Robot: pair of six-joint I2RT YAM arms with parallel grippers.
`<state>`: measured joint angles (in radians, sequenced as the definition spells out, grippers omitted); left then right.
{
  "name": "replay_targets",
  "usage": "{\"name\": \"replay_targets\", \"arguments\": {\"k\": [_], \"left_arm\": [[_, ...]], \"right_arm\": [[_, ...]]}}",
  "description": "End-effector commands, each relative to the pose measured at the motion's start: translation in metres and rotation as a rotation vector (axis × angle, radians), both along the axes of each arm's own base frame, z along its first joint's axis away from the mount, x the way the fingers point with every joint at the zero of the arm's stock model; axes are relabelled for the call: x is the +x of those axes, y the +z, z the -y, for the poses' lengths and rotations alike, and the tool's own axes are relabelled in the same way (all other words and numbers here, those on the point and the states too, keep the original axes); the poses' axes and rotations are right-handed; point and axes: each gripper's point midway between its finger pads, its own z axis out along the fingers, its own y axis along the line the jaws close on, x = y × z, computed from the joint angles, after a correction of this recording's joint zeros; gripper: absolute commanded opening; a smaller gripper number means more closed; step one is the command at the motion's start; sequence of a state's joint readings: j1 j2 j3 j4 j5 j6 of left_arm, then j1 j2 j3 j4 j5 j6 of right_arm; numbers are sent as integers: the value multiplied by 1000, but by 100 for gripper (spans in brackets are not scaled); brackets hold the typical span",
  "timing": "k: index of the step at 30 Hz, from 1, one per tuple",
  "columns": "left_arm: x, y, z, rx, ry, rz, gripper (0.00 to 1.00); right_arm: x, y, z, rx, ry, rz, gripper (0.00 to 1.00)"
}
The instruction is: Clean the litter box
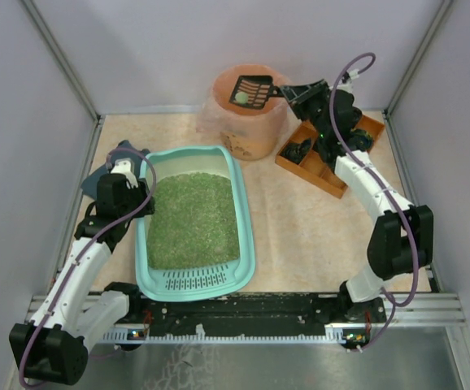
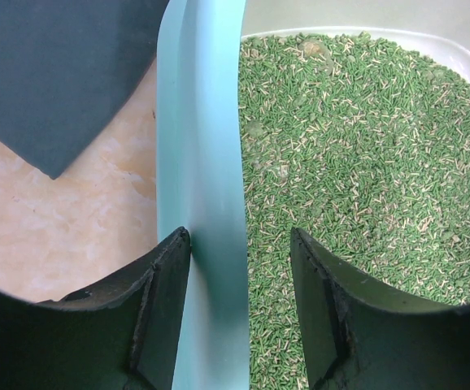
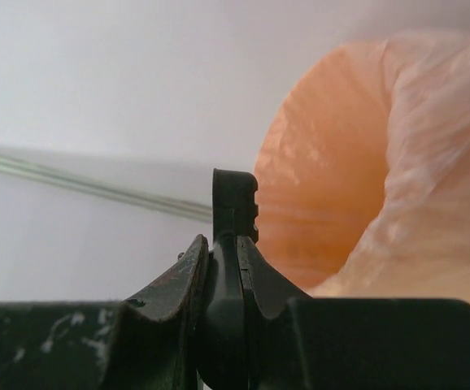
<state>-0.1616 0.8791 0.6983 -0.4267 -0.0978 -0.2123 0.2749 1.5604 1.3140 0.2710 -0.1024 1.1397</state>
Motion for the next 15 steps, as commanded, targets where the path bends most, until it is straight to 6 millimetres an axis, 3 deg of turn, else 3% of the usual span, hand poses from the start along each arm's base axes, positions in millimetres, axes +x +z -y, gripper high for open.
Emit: {"name": "replay_targets", "arguments": {"k": [1, 8, 10, 12, 15], "left_arm": [[1, 5, 5, -11, -27, 23, 58], [1, 3, 5, -7, -27, 14, 58], [1, 3, 5, -8, -29, 13, 58], [1, 2, 6, -9, -32, 12, 58], [1, 2, 6, -9, -36, 9, 58]], "right_arm": [[18, 63, 29, -31, -143, 164, 0], [37, 70, 50, -271, -280, 302, 0], [41, 73, 49, -366, -277, 344, 0], [53, 63, 40, -450, -253, 391, 0], [51, 72, 28, -555, -237, 528, 0]]}}
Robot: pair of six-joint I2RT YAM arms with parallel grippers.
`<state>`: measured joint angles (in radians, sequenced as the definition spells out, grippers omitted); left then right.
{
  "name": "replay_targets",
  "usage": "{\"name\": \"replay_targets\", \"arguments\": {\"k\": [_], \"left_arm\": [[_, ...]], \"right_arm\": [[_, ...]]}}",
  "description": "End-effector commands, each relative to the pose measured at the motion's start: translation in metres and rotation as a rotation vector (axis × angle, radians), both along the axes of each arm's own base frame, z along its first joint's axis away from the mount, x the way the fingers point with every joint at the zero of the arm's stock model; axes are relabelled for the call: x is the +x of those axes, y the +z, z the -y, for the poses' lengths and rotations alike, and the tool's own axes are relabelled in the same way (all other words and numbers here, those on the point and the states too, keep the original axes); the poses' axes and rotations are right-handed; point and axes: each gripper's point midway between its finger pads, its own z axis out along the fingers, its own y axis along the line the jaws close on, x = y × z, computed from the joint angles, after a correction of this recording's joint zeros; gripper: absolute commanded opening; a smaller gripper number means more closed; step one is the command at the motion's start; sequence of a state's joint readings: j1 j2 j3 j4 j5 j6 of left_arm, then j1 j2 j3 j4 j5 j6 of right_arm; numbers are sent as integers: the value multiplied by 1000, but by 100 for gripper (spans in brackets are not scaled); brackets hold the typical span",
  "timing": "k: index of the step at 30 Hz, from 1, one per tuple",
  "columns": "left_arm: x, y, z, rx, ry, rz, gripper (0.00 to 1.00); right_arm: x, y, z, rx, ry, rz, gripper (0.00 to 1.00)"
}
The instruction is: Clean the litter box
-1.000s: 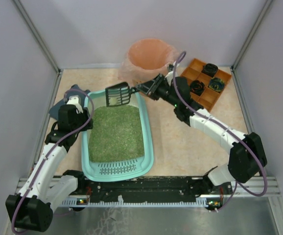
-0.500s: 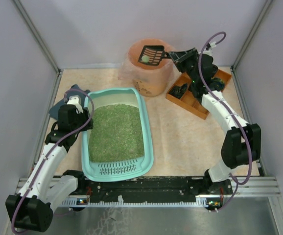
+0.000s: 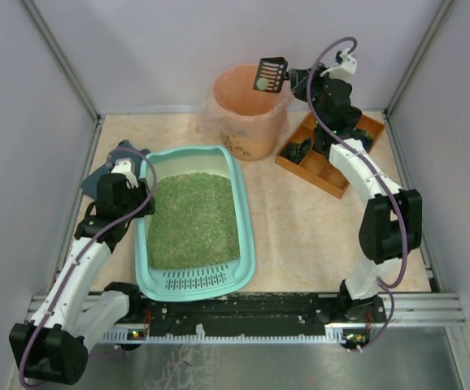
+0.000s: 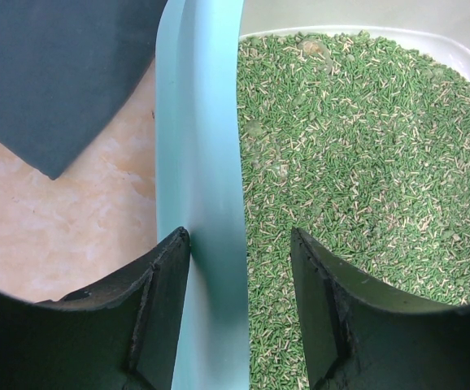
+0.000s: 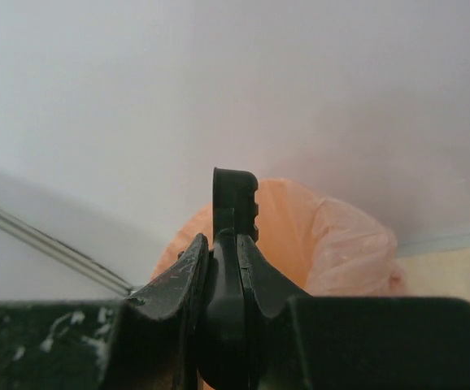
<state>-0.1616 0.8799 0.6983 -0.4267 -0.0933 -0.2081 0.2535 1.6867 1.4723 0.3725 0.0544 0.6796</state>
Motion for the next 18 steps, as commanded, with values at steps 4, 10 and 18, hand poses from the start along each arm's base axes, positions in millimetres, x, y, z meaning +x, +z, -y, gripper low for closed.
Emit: {"name": "replay_targets", "arguments": {"k": [4, 10, 18], "left_arm": [[1, 2, 6, -10, -29, 8, 58], [2, 3, 6, -12, -27, 14, 58], [1, 1, 6, -10, -28, 7, 58]], "right_arm": [[-10, 55, -33, -406, 9, 392, 0], [-13, 49, -61, -703, -40, 440, 0], [-23, 53, -72, -888, -108, 479, 0]]}}
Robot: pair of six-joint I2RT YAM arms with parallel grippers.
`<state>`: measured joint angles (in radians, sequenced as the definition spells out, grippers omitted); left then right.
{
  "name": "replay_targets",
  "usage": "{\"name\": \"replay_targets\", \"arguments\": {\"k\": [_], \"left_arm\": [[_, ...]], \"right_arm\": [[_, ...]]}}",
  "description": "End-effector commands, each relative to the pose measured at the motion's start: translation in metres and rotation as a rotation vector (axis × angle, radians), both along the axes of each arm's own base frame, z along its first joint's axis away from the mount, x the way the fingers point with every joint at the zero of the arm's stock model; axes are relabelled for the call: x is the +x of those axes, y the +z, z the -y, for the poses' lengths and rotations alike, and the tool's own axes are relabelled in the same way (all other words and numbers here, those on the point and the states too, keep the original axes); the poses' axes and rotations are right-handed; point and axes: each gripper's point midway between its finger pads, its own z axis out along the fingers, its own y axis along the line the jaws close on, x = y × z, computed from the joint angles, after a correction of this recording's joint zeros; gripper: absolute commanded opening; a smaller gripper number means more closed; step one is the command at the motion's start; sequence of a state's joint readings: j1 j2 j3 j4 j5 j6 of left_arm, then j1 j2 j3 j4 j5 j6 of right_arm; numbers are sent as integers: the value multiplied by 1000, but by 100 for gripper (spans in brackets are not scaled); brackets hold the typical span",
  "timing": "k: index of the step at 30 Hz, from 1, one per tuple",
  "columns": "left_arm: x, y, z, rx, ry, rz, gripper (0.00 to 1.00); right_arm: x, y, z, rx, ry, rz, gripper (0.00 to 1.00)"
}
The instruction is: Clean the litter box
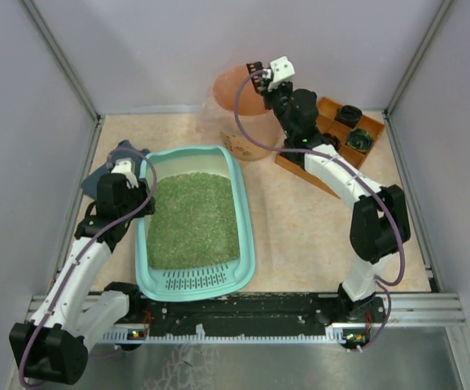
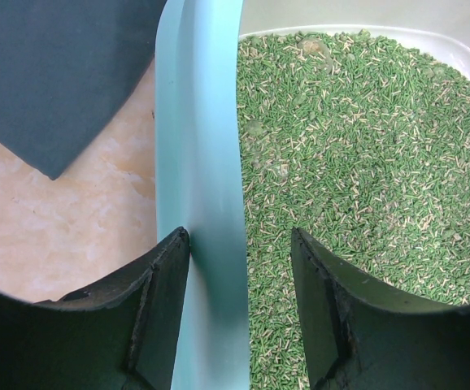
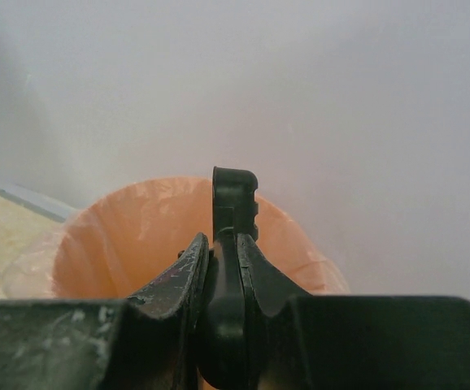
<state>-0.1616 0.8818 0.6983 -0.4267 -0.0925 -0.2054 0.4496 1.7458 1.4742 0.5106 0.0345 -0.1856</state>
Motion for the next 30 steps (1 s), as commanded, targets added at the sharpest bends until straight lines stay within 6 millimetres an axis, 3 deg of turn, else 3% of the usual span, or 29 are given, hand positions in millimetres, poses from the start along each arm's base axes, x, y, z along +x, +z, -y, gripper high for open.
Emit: {"name": "replay_targets", "arguments": {"k": [1, 8, 10, 14, 18, 22, 30], "left_arm": [[1, 1, 5, -11, -25, 7, 59], [1, 0, 5, -8, -22, 2, 59], [1, 0, 4, -4, -18, 1, 59], [1, 0, 1, 3, -6, -2, 59], [1, -2, 1, 5, -2, -8, 59], [1, -3, -2, 9, 17, -17, 58], [1, -2, -2, -1, 24, -16, 58]], "right_arm": [[-13, 62, 4, -111, -87, 210, 0], [-55, 92, -31, -138, -49, 180, 0], [-81, 109, -41, -70, 19, 154, 0], [-127, 116, -62, 81, 170, 73, 0], [-164, 100, -75, 316, 340, -143, 0], [-186, 68, -88, 407, 417, -358, 0], [-192, -5, -112, 429, 361, -647, 0]]}}
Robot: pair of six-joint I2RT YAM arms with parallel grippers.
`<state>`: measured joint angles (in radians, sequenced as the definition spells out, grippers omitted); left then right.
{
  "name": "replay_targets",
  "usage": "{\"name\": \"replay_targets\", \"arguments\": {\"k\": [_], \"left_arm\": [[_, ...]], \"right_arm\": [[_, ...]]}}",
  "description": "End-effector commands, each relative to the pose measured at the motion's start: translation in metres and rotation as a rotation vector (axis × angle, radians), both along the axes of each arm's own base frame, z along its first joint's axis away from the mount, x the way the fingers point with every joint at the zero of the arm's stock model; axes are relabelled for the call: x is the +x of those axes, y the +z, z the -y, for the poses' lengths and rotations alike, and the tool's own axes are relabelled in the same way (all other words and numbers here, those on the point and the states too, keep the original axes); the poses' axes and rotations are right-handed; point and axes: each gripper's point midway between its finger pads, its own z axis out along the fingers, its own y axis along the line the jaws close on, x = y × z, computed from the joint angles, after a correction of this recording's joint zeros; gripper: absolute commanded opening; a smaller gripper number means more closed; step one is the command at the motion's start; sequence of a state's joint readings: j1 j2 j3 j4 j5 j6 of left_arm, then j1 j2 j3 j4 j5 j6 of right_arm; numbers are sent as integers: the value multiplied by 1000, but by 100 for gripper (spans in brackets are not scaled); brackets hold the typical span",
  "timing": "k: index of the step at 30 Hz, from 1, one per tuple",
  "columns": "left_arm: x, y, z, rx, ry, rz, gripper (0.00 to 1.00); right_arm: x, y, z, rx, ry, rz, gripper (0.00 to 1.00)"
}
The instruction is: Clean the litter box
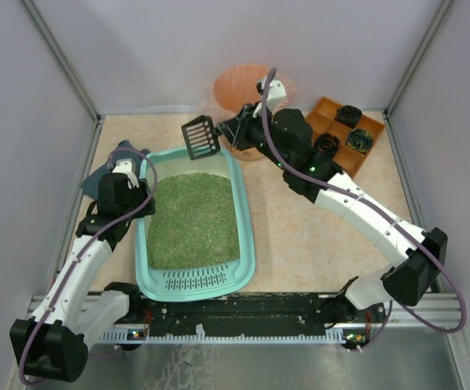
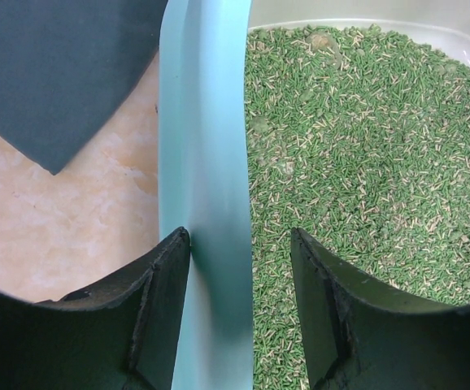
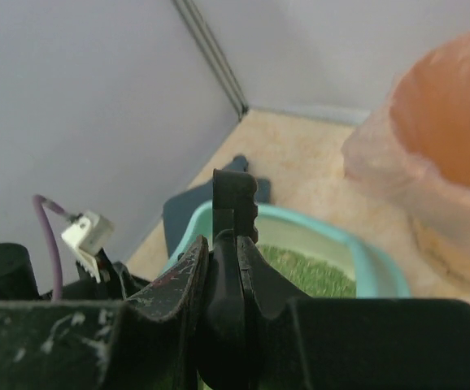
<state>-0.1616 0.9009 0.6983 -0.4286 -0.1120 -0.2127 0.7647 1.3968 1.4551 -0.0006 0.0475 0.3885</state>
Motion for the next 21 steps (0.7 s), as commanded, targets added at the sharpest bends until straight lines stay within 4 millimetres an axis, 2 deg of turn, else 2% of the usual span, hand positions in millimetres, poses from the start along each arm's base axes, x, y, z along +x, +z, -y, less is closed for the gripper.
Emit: {"name": "replay_targets", "arguments": {"k": [1, 7, 8, 12, 16, 18, 21], "left_arm": [[0, 3, 1, -10, 3, 4, 57], [0, 3, 5, -16, -19, 1, 54], [0, 2, 6, -18, -22, 0, 53], [0, 0, 6, -15, -26, -8, 53], [0, -1, 4, -10, -14, -15, 53], [0, -2, 3, -10, -11, -18, 53], [0, -3, 4, -12, -15, -24, 54]], "right_arm": [[-5, -53, -23, 5, 13, -228, 0], [12, -116, -62, -32, 16, -408, 0], [19, -134, -70, -51, 11, -449, 0], [41, -169, -88, -113, -26, -508, 0], [61, -199, -89, -207, -113, -516, 0], [69, -206, -84, -252, -173, -495, 0], [78, -206, -74, -298, -253, -456, 0]]}}
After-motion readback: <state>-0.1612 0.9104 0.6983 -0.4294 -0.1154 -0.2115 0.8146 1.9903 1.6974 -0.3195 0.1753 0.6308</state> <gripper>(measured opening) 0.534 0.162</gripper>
